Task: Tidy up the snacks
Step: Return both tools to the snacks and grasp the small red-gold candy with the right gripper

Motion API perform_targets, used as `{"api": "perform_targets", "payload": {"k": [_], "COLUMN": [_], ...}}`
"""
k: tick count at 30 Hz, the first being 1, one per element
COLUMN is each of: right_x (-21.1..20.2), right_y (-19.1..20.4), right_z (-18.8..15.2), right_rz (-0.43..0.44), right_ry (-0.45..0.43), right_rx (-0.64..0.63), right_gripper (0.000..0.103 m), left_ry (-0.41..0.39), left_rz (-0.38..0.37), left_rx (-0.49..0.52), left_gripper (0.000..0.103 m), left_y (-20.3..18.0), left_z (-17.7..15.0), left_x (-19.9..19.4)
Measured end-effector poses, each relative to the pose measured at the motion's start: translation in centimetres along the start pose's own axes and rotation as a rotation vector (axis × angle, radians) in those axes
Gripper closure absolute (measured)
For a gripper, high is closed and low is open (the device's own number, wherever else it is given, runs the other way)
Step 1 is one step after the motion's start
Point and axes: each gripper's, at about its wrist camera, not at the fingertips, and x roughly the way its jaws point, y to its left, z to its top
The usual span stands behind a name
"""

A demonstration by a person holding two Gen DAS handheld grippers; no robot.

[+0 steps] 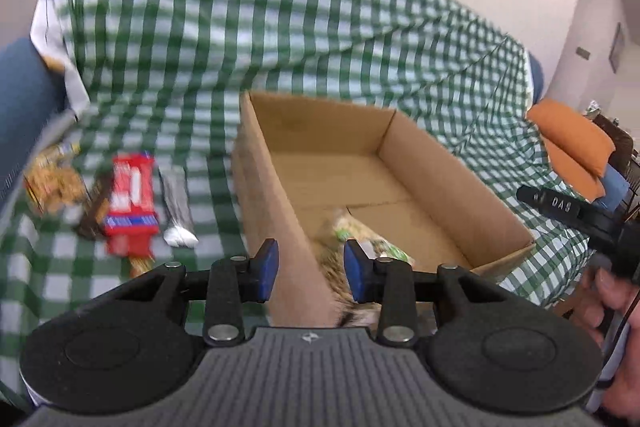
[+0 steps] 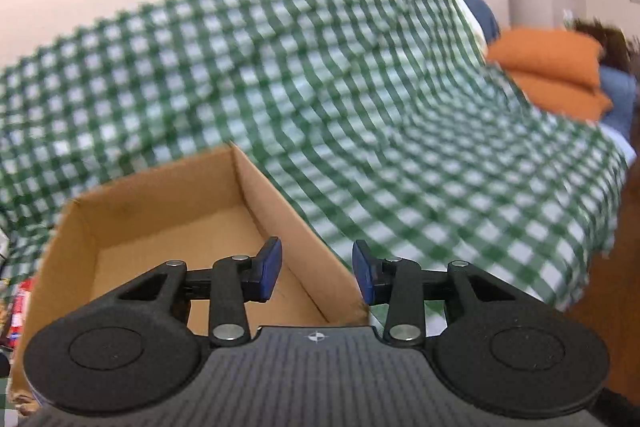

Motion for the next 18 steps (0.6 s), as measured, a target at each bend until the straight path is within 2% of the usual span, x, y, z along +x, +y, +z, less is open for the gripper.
{"api": "perform_targets", "payload": {"k": [3,6,8,9,12,15,18], "right_x": [-1.4,-2.4,-3.1,-3.4,-4.4,-5.8,-6.6], "right_y": [1.1,2.8,4.3,5.3,8.6,13.1,17.7], "right_z": [-0.1,-0.3,-0.5,-0.6,-0.6,-0.7,-1.3], "right_rz": [0.071,0.156,0.218,0.256,0.407,0.558,0.679], "right_ry": [-0.077,-0.114,-0.128,-0.127,-0.083,-0.043,-0.005], "right_rx": [-0.02,-0.071,-0.108,-0.129,-0.181,-0.259,-0.308], "right_gripper": [0.062,0.062,0.062,0.062,0.062,0.067,0.067], "left_ry": [-0.046,-0.05,-0.051,-0.057,-0.093,-0.112,-0.102], "left_rz": [0.019,0.084,0.122,0.141,0.224,0.322,0.382], "left_rx": [0.023,-0.01,-0.051,-0.067,-0.088,-0.056,-0.055], "left_gripper": [0.063,0.064,0.072,0.08,0.09,0.092,0.092], "left_y": [2.5,6.7,9.5,11.0,14.5,17.0,19.2], "left_z": [-0.3,-0.1,0.4,0.7,1.6,2.3,2.2], "left_x": [-1.2,-1.6,-1.7,-1.8,-1.9,-0.8,1.0]}}
